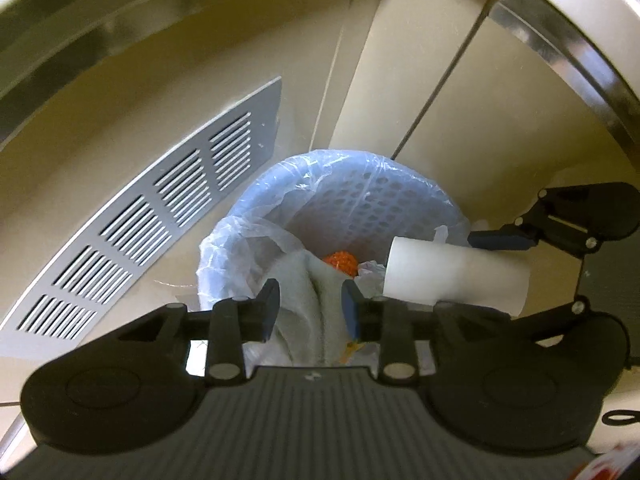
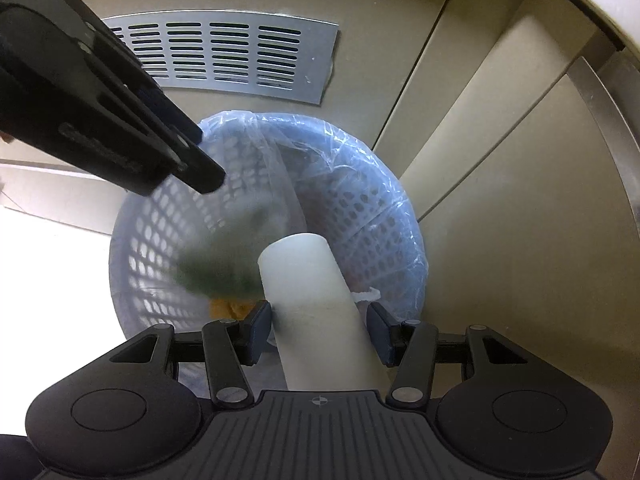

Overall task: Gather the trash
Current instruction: 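Open the left tool to drop the towel while the right tool releases the paper roll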

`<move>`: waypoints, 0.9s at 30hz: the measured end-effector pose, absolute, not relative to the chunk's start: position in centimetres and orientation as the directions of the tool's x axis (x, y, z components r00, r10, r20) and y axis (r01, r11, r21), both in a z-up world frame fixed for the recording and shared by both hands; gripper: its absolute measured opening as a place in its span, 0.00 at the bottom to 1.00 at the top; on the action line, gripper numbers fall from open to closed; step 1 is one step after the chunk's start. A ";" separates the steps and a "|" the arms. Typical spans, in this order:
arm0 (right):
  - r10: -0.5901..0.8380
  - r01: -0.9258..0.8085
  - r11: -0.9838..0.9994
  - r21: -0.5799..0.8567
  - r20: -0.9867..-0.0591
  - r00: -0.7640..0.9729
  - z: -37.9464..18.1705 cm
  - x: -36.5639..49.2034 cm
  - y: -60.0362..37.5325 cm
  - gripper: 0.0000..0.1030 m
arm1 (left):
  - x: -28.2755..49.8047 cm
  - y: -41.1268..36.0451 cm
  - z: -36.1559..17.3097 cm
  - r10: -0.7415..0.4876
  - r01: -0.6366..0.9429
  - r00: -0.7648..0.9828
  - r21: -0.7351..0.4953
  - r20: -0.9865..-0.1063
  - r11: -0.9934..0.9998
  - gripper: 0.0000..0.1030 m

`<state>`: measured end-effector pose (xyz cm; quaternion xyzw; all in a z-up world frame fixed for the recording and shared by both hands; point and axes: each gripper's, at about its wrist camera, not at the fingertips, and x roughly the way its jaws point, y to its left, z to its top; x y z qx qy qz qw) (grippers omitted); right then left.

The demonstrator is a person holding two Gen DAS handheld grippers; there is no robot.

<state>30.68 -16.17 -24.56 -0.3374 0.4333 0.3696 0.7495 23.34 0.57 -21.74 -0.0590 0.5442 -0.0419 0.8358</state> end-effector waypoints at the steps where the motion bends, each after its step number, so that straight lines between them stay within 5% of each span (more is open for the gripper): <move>1: 0.262 -0.846 0.500 -0.185 -0.899 0.351 -24.5 30.7 -16.1 0.51 | 23.1 0.7 -21.5 -0.132 0.001 0.406 -0.144 -0.904 0.990 0.29; 27: 0.332 -0.835 0.536 -0.125 -0.878 0.344 -24.0 30.8 -14.7 0.51 | 21.5 1.9 -20.6 -0.105 -0.046 0.415 -0.136 -0.904 0.990 0.29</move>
